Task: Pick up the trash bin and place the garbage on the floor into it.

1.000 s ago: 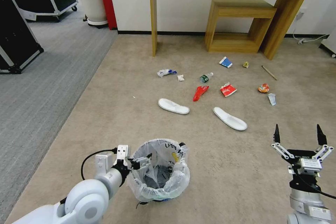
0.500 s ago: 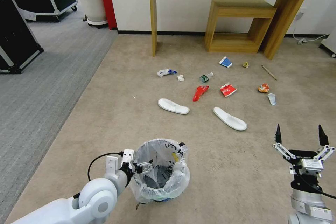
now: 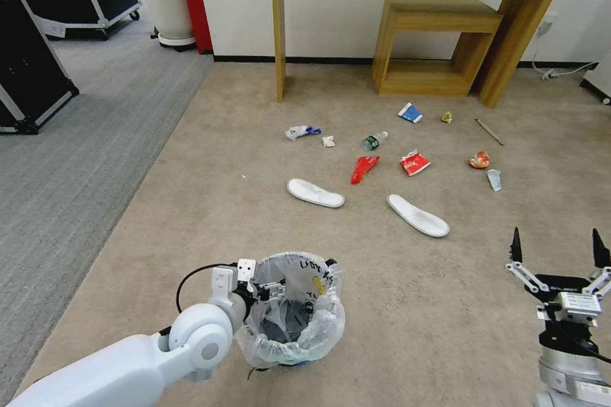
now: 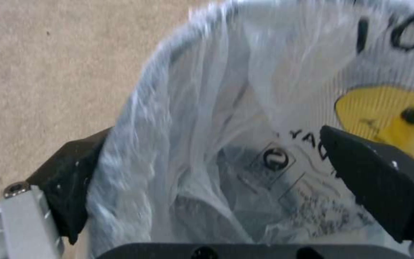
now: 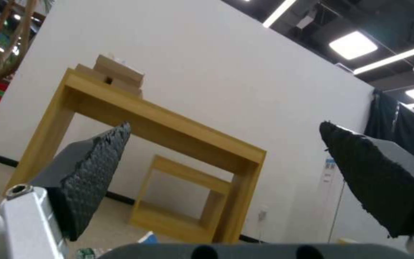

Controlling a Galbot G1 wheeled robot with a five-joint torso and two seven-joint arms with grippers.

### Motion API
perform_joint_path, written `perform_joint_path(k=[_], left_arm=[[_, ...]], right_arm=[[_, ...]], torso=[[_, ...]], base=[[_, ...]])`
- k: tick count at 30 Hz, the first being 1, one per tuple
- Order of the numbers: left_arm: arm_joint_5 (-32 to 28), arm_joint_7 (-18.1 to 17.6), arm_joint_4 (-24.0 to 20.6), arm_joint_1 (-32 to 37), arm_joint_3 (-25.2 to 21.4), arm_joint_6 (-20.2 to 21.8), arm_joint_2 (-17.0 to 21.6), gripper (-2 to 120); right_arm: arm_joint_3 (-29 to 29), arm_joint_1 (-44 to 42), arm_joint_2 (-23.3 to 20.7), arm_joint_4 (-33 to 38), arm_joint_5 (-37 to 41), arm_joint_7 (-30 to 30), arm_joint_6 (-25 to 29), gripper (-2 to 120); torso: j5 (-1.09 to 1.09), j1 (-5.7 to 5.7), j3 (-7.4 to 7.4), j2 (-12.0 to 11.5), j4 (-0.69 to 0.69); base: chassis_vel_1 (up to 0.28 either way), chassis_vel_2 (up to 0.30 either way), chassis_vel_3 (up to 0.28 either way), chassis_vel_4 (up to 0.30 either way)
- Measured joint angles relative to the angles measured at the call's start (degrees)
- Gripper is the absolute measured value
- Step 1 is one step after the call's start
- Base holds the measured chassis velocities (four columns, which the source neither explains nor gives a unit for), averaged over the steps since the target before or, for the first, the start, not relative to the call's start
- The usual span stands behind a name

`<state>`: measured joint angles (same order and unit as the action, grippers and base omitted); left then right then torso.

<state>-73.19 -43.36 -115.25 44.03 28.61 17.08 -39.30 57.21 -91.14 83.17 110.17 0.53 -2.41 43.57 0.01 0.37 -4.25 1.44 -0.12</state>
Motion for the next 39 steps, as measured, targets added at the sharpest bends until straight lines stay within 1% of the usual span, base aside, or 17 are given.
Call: perform_joint_path(k=[7,14,16,17,18,20,21,22,25,26,29,30,33,34,36,37,39], left_arm=[[-0.90,-1.53,1.05,-0.01,1.29,0.94,-0.57,100],[-1.66,-2.64,2.22,-1.91,2.52,2.20,-0.54,100],[-2.47,-3.57,2.23,-2.50,3.05,2.51,-0.63,100],[-3.13,-4.77,2.42,-3.00,3.40,2.63,-0.92,95],[-3.13,-4.77,2.42,-3.00,3.40,2.63,-0.92,95],[-2.83,-5.25,2.81,-3.25,3.66,2.65,-0.99,91],[-2.95,-5.82,2.52,-3.27,3.93,2.92,-0.83,86],[-2.95,-5.82,2.52,-3.27,3.93,2.92,-0.83,86],[-3.59,-6.78,1.07,-3.26,4.78,3.61,0.26,73],[-3.59,-6.78,1.07,-3.26,4.78,3.61,0.26,73],[-4.28,-7.54,0.32,-3.24,4.83,3.82,0.85,59],[-4.28,-7.54,0.32,-3.24,4.83,3.82,0.85,59],[-5.23,-8.21,-0.64,-3.00,4.69,4.21,2.03,43],[-5.23,-8.21,-0.64,-3.00,4.69,4.21,2.03,43],[-5.53,-8.46,-0.95,-2.74,4.44,4.29,2.43,36],[-5.53,-8.46,-0.95,-2.74,4.44,4.29,2.43,36],[-5.76,-8.87,-1.51,-2.16,3.91,4.66,3.09,27]], right_arm=[[0.22,-0.05,-0.09,-1.12,0.27,-0.62,0.73,100],[0.01,0.10,-0.11,-1.76,0.25,-0.69,1.07,100],[0.05,0.26,-0.28,-1.77,0.35,-0.55,1.08,100],[0.17,0.45,-0.46,-1.77,0.64,-0.38,1.08,100],[0.17,0.45,-0.46,-1.77,0.64,-0.38,1.08,100],[0.23,0.61,-0.66,-1.90,1.10,-0.06,1.08,100],[0.25,0.70,-0.79,-2.04,1.29,0.22,1.08,99],[0.25,0.70,-0.79,-2.04,1.29,0.22,1.08,99],[0.35,0.86,-0.98,-2.27,1.47,0.45,1.20,98],[0.35,0.86,-0.98,-2.27,1.47,0.45,1.20,98],[0.28,1.00,-0.95,-2.45,1.56,0.53,1.38,100],[0.28,1.00,-0.95,-2.45,1.56,0.53,1.38,100],[-0.08,1.27,-0.89,-2.59,1.59,0.57,1.50,100],[-0.08,1.27,-0.89,-2.59,1.59,0.57,1.50,100],[-0.19,1.33,-0.86,-2.61,1.60,0.64,1.53,100],[-0.19,1.33,-0.86,-2.61,1.60,0.64,1.53,100],[-0.34,1.40,-0.83,-2.63,1.60,0.78,1.60,100]], torso=[[0.00,0.00,0.00,0.00,0.01],[0.02,0.00,0.01,0.01,0.01],[0.01,0.00,0.01,0.01,0.01],[0.02,0.00,0.01,0.02,0.01],[0.02,0.00,0.01,0.02,0.01],[0.03,0.00,0.02,0.02,0.01],[0.02,0.00,0.01,0.02,0.01],[0.02,0.00,0.01,0.02,0.01],[0.00,0.00,0.01,0.02,0.01],[0.00,0.00,0.01,0.02,0.01],[-0.02,0.00,0.00,0.01,0.00],[-0.02,0.00,0.00,0.01,0.00],[-0.03,0.01,-0.01,0.00,0.00],[-0.03,0.01,-0.01,0.00,0.00],[-0.04,0.01,-0.01,0.00,0.00],[-0.04,0.01,-0.01,0.00,0.00],[-0.04,0.01,-0.01,0.00,0.00]], base=[[0.000,0.000,0.000,0.000],[0.000,0.000,0.000,0.000],[0.000,0.000,0.000,0.000],[0.000,0.000,0.000,0.000],[0.000,0.000,0.000,0.000],[0.000,0.000,0.000,0.000],[0.000,0.000,0.000,0.000],[0.000,0.000,0.000,0.000],[0.000,0.000,0.000,0.000],[0.000,0.000,0.000,0.000],[0.000,0.000,0.000,0.000],[0.000,0.000,0.000,0.000],[0.000,0.000,0.000,0.000],[0.000,0.000,0.000,0.000],[0.000,0.000,0.000,0.000],[0.000,0.000,0.000,0.000],[0.000,0.000,0.000,0.000]])
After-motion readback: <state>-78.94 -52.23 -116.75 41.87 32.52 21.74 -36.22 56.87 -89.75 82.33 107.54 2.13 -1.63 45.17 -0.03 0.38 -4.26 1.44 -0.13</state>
